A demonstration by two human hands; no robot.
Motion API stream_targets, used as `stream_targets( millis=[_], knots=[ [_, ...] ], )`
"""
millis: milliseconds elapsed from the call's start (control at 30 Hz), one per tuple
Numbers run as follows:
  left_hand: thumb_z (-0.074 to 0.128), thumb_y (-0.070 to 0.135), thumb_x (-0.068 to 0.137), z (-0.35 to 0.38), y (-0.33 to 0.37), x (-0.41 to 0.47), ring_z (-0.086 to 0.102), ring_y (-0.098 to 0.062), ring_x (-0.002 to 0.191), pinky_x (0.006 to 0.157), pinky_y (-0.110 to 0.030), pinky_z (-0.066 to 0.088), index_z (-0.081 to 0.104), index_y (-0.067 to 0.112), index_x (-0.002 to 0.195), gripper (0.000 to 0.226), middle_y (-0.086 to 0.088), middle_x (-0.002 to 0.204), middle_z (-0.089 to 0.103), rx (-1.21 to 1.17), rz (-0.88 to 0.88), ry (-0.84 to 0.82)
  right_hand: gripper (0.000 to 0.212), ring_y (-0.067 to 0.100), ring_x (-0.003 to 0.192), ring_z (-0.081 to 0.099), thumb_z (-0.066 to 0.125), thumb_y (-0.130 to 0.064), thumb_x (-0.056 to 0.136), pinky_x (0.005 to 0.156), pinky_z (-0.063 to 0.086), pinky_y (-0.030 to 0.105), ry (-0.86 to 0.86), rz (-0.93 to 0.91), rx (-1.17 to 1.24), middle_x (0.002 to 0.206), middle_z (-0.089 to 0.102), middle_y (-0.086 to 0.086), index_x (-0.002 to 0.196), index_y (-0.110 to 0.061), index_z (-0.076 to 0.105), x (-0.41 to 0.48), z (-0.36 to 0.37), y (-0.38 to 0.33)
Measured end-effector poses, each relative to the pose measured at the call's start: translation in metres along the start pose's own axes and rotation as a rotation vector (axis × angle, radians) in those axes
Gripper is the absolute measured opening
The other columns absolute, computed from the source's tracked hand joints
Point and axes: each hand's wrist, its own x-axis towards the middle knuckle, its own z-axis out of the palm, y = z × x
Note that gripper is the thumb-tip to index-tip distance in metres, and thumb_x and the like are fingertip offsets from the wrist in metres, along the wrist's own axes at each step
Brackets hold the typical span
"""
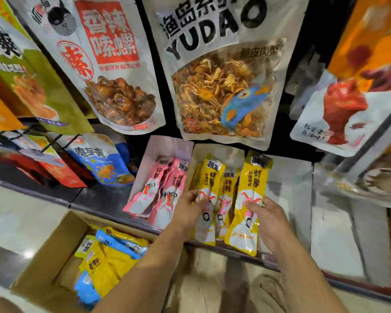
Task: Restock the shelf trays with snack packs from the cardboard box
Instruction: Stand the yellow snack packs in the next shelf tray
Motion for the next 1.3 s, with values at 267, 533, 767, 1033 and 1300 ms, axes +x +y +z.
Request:
stream_targets(
  millis=[267, 533, 767, 1033, 1300],
  knots=[
    [0.073, 0.027, 0.087, 0.049, -0.018, 0.021, 0.052, 0.0, 0.057, 0.05, -0.009, 0.036, 0.073, 0.013, 0.104, 0.023, 0.008, 0.066, 0.06, 0.27, 0.052, 0.018, 0.018, 0.02, 0.089, 0.073, 0.068, -0.005, 0.092, 0.081, 0.055, 0.034, 0.045, 0.004, 0.06, 0.099, 0.078, 0.006, 0.108, -0.011, 0.072, 0.015, -0.018, -0.001],
    [0.075, 0.033, 0.085, 0.047, -0.021, 0.025, 0.056, -0.016, 0.067, 0.055, -0.019, 0.037, 0.068, 0.01, 0.093, 0.026, -0.004, 0.073, 0.062, 0.468, 0.08, 0.004, 0.023, 0.021, 0.093, 0.073, 0.068, -0.003, 0.09, 0.09, 0.054, 0.041, 0.035, 0.021, 0.101, 0.101, 0.078, 0.006, 0.11, -0.013, 0.072, 0.022, -0.016, -0.001],
    [0.064, 0.042, 0.088, 0.009, -0.008, 0.02, 0.065, -0.017, 0.087, 0.076, -0.033, 0.054, 0.066, 0.019, 0.114, 0.035, 0.004, 0.094, 0.067, 0.577, 0.205, 0.2, 0.025, 0.023, 0.101, 0.073, 0.07, -0.005, 0.089, 0.092, 0.055, 0.04, 0.02, 0.004, 0.05, 0.104, 0.078, 0.005, 0.113, -0.012, 0.072, 0.021, 0.005, -0.003],
    [0.061, 0.019, 0.093, -0.038, -0.023, 0.026, 0.065, -0.029, 0.089, 0.076, -0.036, 0.053, 0.067, 0.015, 0.114, 0.022, -0.008, 0.103, 0.066, 0.587, 0.209, 0.308, 0.019, 0.02, 0.094, 0.075, 0.071, -0.011, 0.091, 0.086, 0.057, 0.036, -0.063, 0.003, -0.119, 0.099, 0.079, 0.001, 0.109, -0.016, 0.073, 0.021, 0.048, 0.007],
    [0.065, 0.029, 0.093, -0.065, -0.035, 0.038, 0.071, -0.018, 0.088, 0.082, -0.036, 0.056, 0.076, 0.021, 0.101, 0.015, 0.004, 0.091, 0.076, 0.363, 0.062, 0.11, 0.018, 0.026, 0.076, 0.067, 0.077, -0.019, 0.086, 0.071, 0.053, 0.036, 0.053, -0.03, -0.37, 0.083, 0.073, 0.005, 0.09, -0.005, 0.068, 0.049, 0.107, 0.036]
  ],
)
